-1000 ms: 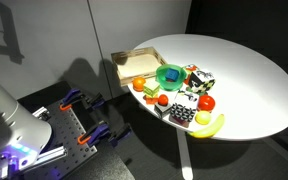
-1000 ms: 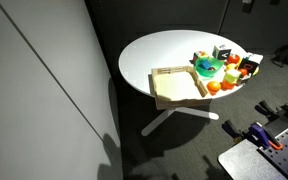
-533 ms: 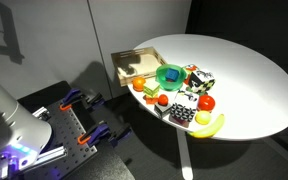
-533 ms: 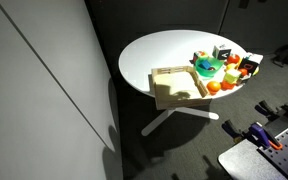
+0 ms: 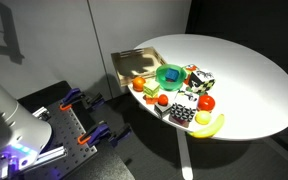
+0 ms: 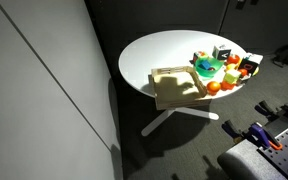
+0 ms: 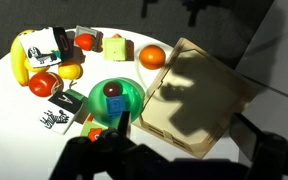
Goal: Pick up the light green block from the orange block and put it in the wooden tray
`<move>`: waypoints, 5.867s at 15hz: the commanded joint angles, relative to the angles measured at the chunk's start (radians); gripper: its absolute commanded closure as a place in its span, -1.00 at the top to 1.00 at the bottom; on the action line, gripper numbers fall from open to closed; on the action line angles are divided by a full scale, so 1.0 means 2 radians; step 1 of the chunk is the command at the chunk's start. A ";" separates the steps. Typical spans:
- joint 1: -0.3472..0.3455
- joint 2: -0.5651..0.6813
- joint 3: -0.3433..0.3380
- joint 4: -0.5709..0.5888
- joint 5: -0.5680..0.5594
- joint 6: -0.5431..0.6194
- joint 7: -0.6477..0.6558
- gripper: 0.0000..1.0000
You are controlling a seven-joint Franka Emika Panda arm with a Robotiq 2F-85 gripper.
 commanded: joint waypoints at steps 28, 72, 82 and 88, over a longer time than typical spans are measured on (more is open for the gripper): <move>-0.044 0.144 -0.039 -0.015 -0.022 0.127 -0.045 1.00; -0.067 0.277 -0.015 -0.095 -0.026 0.330 -0.095 1.00; -0.068 0.298 -0.011 -0.085 -0.030 0.343 -0.095 1.00; -0.064 0.317 -0.014 -0.076 -0.037 0.343 -0.083 0.36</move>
